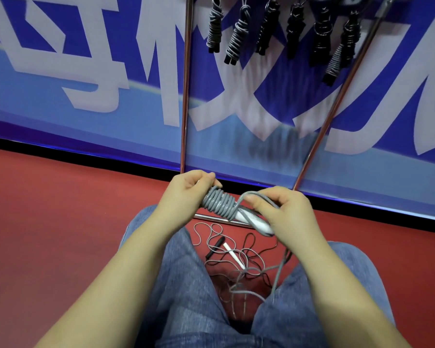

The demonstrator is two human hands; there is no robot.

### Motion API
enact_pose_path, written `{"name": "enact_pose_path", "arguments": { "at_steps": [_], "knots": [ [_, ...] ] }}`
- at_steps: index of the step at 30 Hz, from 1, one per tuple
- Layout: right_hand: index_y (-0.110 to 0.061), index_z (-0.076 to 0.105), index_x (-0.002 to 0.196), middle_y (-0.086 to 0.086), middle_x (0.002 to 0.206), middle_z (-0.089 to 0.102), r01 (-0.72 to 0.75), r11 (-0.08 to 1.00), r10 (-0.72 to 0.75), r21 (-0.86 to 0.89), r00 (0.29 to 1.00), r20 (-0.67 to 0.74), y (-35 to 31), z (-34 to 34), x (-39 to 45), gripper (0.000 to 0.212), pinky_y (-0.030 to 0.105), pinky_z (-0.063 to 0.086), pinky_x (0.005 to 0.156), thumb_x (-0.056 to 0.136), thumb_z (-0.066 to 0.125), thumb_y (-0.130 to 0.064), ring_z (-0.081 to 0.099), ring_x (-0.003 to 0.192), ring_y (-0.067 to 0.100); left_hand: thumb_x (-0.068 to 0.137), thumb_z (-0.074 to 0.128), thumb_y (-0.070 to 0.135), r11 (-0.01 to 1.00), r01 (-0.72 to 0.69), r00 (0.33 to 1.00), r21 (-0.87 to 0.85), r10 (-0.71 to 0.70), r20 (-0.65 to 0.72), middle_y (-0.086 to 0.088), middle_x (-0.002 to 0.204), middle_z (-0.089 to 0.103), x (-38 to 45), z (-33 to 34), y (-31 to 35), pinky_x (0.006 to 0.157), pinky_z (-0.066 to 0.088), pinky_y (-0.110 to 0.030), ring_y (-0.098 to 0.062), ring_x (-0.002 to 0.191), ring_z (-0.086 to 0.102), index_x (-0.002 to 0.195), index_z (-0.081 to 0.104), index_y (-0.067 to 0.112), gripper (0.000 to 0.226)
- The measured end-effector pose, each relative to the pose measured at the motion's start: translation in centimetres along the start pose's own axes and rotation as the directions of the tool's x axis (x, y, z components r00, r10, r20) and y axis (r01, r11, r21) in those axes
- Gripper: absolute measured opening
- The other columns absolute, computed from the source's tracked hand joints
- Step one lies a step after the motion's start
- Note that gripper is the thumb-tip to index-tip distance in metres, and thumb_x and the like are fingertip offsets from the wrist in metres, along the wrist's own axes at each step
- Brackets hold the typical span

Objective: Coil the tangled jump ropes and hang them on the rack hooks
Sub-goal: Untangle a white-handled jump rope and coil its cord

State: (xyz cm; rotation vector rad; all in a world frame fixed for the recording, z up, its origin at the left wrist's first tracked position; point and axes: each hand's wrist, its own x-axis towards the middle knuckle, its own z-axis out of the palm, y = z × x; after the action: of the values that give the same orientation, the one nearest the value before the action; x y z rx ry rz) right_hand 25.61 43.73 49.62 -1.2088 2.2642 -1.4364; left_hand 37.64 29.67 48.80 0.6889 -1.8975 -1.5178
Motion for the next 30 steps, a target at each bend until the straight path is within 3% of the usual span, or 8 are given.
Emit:
{"name": "enact_pose_path", "arguments": {
  "at_steps": [3,6,10,12,19,23,26,30],
  "knots": [
    [-0.013,0.056,0.052,0.001,0.048,0.042,-0.095,0.995,0.099,-0.032,0.972,0.213,-0.1,-0.4,0.1,0.047,0.025,0.027,0.048,0.083,0.059,-0.048,0.034,0.046,0.009,0.098,0.05,0.018,0.998,-0.018,0.996,-0.068,0.024,0.085,0.011,0.048,0.047,-0.3,-0.2,1.2,0.041,0.028,-0.013,-0.001,0.04,0.034,0.069,0.064,0.013,0.032],
    [-0.009,0.061,0.059,0.0,0.048,0.05,-0.321,0.926,0.231,0.199,0.898,0.376,-0.7,-0.7,0.1,0.046,0.018,0.033,0.042,0.087,0.051,-0.044,0.04,0.04,0.008,0.098,0.049,0.019,0.989,-0.008,0.993,-0.146,0.026,0.118,0.007,0.048,0.044,-0.6,-0.1,1.7,0.039,0.024,-0.015,-0.005,0.039,0.031,0.066,0.064,0.016,0.035],
    [-0.011,0.054,0.053,0.002,0.039,0.042,-0.644,0.491,0.268,0.587,0.753,0.601,-1.1,0.0,-0.8,0.04,0.015,0.029,0.034,0.073,0.058,-0.046,0.037,0.029,0.009,0.089,0.054,0.031,0.949,0.043,0.994,-0.314,-0.008,0.112,-0.003,0.053,0.041,-0.7,0.8,1.7,0.041,0.018,-0.018,-0.011,0.041,0.027,0.062,0.066,0.02,0.031],
    [-0.013,0.049,0.049,-0.001,0.037,0.035,-0.617,0.408,0.183,0.673,0.777,0.602,-1.5,1.0,-1.1,0.045,0.015,0.023,0.032,0.073,0.051,-0.051,0.028,0.027,0.005,0.095,0.051,0.027,0.902,0.081,0.996,-0.425,-0.055,0.074,0.0,0.047,0.037,-0.6,1.4,1.7,0.039,0.014,-0.014,-0.008,0.035,0.022,0.066,0.063,0.017,0.033],
    [-0.007,0.042,0.07,-0.005,0.039,0.035,-0.37,0.78,0.32,0.504,0.929,0.186,-1.3,3.3,-0.5,0.033,0.016,0.016,0.036,0.099,0.03,-0.014,0.023,0.03,0.006,0.098,0.046,0.019,0.911,0.095,0.959,-0.402,-0.191,-0.208,0.008,0.038,0.04,-0.6,3.3,1.4,0.034,0.018,-0.013,-0.005,0.03,0.025,0.068,0.059,0.014,0.033],
    [-0.005,0.044,0.061,-0.005,0.037,0.038,-0.331,0.869,0.276,0.367,0.941,0.194,-0.9,3.8,-1.4,0.041,0.019,0.025,0.035,0.1,0.033,-0.014,0.029,0.029,0.008,0.096,0.05,0.021,0.949,0.066,0.931,-0.308,-0.17,-0.323,0.011,0.046,0.051,-0.2,3.0,0.5,0.046,0.029,-0.025,-0.006,0.04,0.039,0.066,0.062,0.018,0.033],
    [0.001,0.055,0.079,-0.005,0.042,0.042,-0.281,0.906,0.212,0.318,0.949,0.235,-0.5,3.8,-2.0,0.031,0.021,0.03,0.037,0.1,0.037,-0.014,0.033,0.031,0.007,0.092,0.057,0.025,0.951,0.041,0.916,-0.306,-0.158,-0.369,0.009,0.054,0.058,0.1,2.7,-0.1,0.06,0.037,-0.031,-0.014,0.056,0.048,0.063,0.065,0.021,0.03],
    [-0.022,0.066,0.094,-0.011,0.045,0.05,-0.084,0.993,0.063,0.087,0.973,0.222,-0.4,2.7,-2.0,0.012,0.018,0.032,0.046,0.093,0.055,-0.022,0.039,0.04,0.002,0.097,0.05,0.021,0.997,0.007,0.893,-0.078,-0.041,-0.448,0.007,0.064,0.06,0.3,1.8,-0.1,0.068,0.04,-0.031,-0.013,0.065,0.052,0.066,0.063,0.021,0.033]
  ]
}}
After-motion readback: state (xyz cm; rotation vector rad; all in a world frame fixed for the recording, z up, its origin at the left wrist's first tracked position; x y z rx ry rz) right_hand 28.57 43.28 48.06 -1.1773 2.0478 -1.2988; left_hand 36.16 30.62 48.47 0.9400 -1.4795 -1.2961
